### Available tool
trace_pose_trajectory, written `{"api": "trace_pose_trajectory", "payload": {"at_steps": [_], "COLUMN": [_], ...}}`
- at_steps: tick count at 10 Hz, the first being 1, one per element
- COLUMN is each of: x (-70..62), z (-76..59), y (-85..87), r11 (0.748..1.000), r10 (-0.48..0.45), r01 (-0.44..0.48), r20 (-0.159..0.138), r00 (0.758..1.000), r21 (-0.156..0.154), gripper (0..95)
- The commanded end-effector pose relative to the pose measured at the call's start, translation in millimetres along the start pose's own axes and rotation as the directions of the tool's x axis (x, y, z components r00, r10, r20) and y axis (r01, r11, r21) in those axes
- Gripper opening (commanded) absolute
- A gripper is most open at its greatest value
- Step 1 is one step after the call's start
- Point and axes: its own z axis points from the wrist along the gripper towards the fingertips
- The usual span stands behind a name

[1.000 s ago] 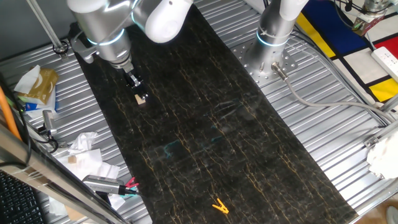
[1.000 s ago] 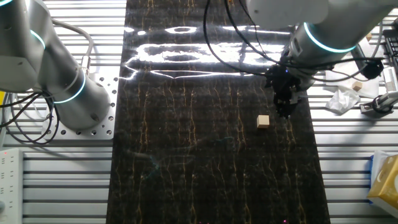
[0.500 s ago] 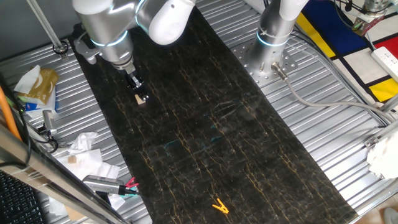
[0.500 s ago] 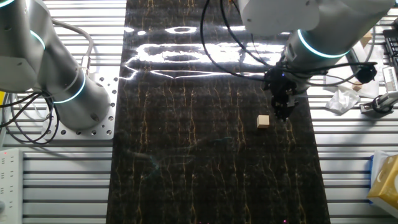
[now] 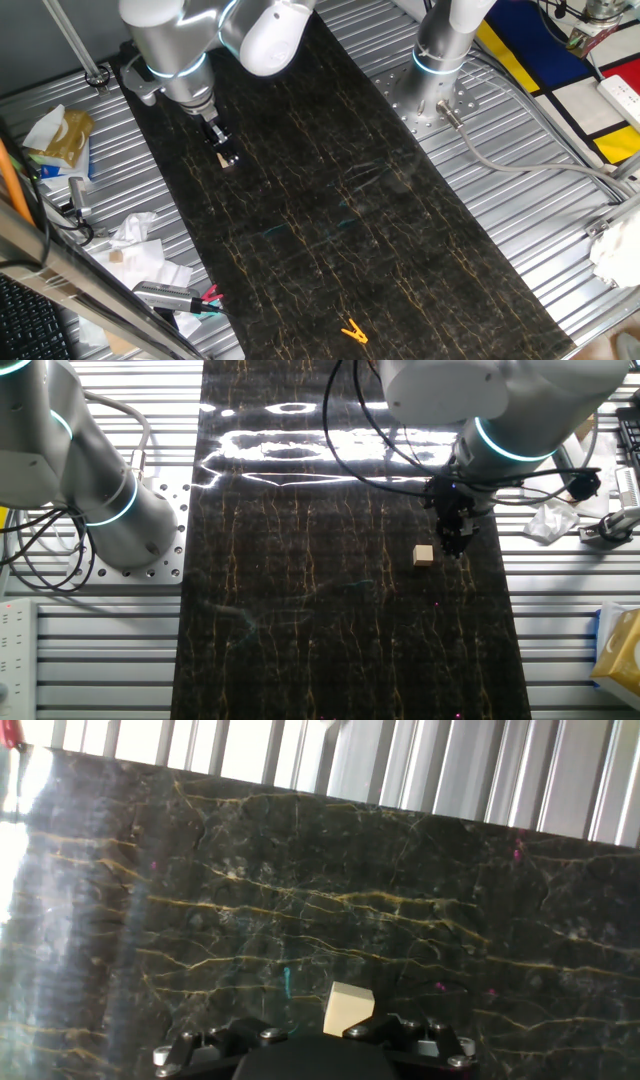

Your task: Use the gripper to push the small block from left to right

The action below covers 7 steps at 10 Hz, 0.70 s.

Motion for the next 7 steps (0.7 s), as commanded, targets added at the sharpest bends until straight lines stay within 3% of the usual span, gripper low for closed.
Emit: {"api": "trace_pose_trajectory", "payload": {"at_steps": [1,7], "x": [-0.9,-1.5], "z": [2.5,15.7], "y": [-0.2,-1.3], "r11": [1.0,1.0], "r10": [0.0,0.008], "r01": [0.0,-0.007], "r20": [0.002,0.013], "r00": [1.0,1.0], "r21": [-0.003,-0.018], "gripper": [76.0,76.0]}}
